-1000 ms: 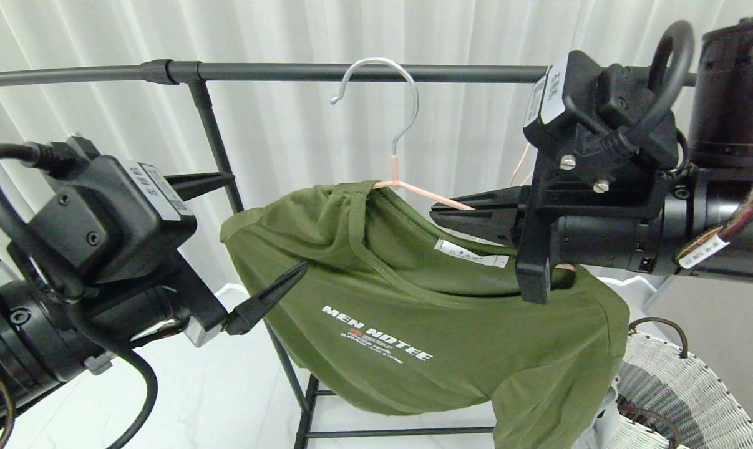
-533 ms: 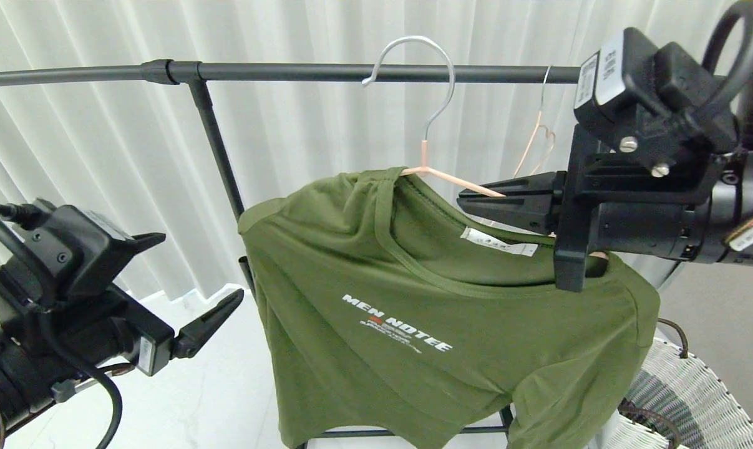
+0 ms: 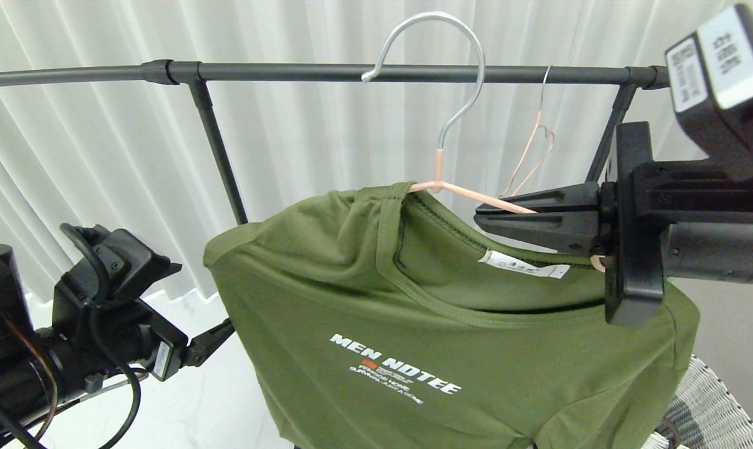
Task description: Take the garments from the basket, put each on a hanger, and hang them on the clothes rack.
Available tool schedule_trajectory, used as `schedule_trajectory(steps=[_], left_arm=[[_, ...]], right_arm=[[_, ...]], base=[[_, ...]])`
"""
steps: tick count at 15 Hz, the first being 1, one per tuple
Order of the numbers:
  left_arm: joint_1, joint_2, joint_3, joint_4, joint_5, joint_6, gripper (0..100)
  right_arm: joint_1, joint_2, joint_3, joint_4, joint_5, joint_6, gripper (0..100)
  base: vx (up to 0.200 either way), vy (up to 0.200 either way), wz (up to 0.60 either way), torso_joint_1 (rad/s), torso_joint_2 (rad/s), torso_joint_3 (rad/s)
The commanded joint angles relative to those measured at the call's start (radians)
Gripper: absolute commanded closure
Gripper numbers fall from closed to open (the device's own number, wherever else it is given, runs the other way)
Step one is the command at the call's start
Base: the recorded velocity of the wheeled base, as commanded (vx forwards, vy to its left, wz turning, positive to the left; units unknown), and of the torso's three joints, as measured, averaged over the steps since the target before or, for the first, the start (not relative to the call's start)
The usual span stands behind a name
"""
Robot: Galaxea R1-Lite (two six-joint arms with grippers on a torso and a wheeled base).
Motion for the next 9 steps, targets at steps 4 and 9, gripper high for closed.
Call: schedule_trajectory(steps=[4,9], left_arm=[[0.001,0.024,-0.003,0.0,-0.007,-0.005,0],[0.046,0.027,0.0,-0.059,-0.002,-0.153,0]], right_arm=[[0.026,-0.01,0.005,-0.001,-0.001,0.001,100],[0.01,-0.031,0.019,0.0,-0.003,0.002,100]], base=[[0.0,0.0,0.0,0.0,0.0,0.0],[0.0,0.0,0.0,0.0,0.0,0.0]])
